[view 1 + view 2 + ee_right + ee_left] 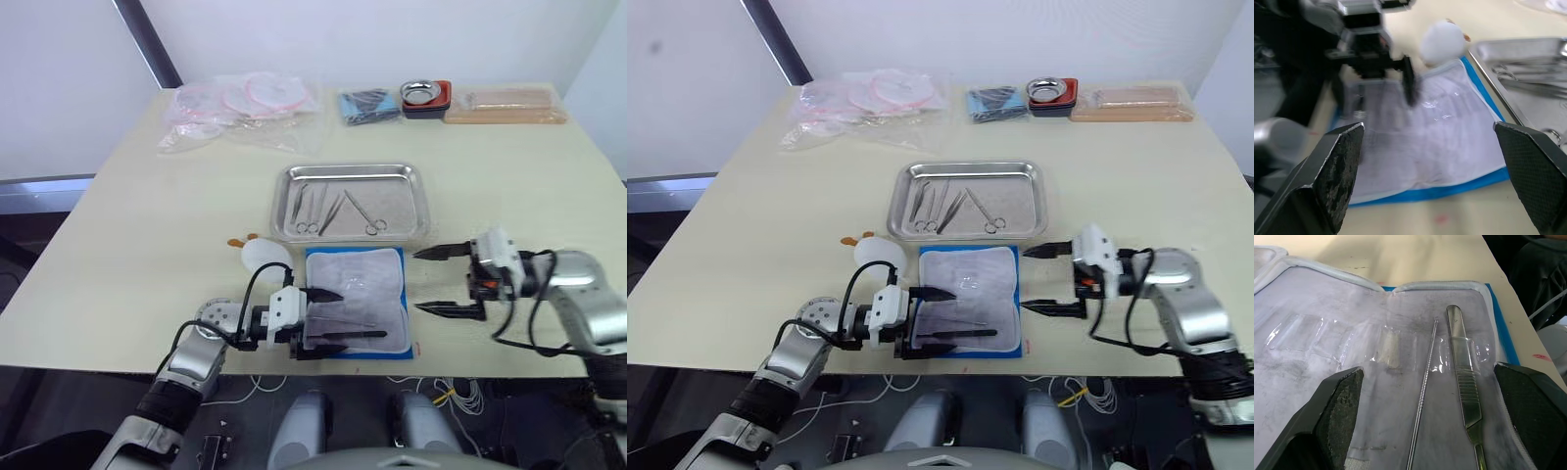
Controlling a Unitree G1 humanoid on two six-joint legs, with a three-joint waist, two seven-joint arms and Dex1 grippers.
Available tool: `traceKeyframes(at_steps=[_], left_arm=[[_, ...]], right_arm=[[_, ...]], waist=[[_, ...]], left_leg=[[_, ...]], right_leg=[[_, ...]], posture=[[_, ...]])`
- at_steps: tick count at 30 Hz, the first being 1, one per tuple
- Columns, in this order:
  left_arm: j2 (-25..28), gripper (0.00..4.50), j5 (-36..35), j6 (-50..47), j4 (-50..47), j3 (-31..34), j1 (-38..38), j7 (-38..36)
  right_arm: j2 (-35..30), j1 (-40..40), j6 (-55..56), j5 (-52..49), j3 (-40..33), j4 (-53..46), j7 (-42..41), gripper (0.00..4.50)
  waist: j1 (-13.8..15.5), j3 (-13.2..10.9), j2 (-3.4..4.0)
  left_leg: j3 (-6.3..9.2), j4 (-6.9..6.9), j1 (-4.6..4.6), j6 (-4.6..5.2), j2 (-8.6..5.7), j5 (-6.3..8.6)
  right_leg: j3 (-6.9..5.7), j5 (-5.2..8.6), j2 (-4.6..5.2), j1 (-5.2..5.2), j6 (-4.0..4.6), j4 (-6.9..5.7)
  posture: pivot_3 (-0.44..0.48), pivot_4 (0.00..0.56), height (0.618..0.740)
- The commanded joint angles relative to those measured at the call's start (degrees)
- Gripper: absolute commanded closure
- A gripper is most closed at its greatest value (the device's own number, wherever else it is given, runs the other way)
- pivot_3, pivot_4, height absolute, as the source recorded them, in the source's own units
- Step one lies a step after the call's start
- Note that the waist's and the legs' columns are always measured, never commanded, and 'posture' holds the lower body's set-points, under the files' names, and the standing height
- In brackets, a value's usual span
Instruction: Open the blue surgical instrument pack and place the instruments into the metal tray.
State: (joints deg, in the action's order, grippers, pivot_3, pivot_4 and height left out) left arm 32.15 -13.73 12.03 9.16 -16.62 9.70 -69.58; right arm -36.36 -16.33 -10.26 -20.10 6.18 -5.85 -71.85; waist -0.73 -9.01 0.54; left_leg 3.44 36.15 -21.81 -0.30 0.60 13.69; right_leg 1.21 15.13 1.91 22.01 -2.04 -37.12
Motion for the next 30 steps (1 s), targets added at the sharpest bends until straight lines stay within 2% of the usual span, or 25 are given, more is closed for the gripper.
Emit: traceKeyframes(at_steps=[1,5,17,30], left_arm=[[2.2,0.00,7.0,-1.9,9.6,-2.9,-2.5,0.7],[2.3,0.00,7.0,-1.6,10.6,-2.9,-2.0,0.2],[2.3,0.00,7.0,-0.4,11.5,-3.2,-2.8,0.0],[2.5,0.00,7.1,0.0,11.1,-3.2,-3.7,0.4]], right_arm=[[1.3,-0.4,2.2,4.4,3.2,-0.2,3.0,0.08],[3.5,-2.3,2.6,8.0,7.3,1.5,4.7,0.08],[7.0,-3.5,3.9,13.2,13.4,3.3,7.1,0.08],[5.6,-4.7,7.5,19.1,17.5,7.9,6.7,0.08]], waist=[[0.0,0.0,0.01],[0.0,0.1,-0.02],[-0.1,0.3,0.19],[-0.2,0.5,0.22]], left_leg=[[0.00,0.00,0.01,0.00,-0.01,0.00],[0.01,0.00,0.03,0.00,0.00,0.00],[0.02,0.01,0.06,0.01,0.00,0.00],[0.00,0.00,0.09,0.01,-0.01,0.00]], right_leg=[[0.00,0.00,0.00,0.00,0.00,0.00],[-0.01,0.00,-0.02,-0.02,0.00,0.00],[-0.05,0.00,-0.12,-0.03,0.01,-0.02],[0.00,0.00,-0.11,-0.04,0.02,-0.01]], posture=[[0.000,0.150,0.740],[0.000,0.150,0.740],[0.000,0.150,0.740],[0.000,0.150,0.740]])
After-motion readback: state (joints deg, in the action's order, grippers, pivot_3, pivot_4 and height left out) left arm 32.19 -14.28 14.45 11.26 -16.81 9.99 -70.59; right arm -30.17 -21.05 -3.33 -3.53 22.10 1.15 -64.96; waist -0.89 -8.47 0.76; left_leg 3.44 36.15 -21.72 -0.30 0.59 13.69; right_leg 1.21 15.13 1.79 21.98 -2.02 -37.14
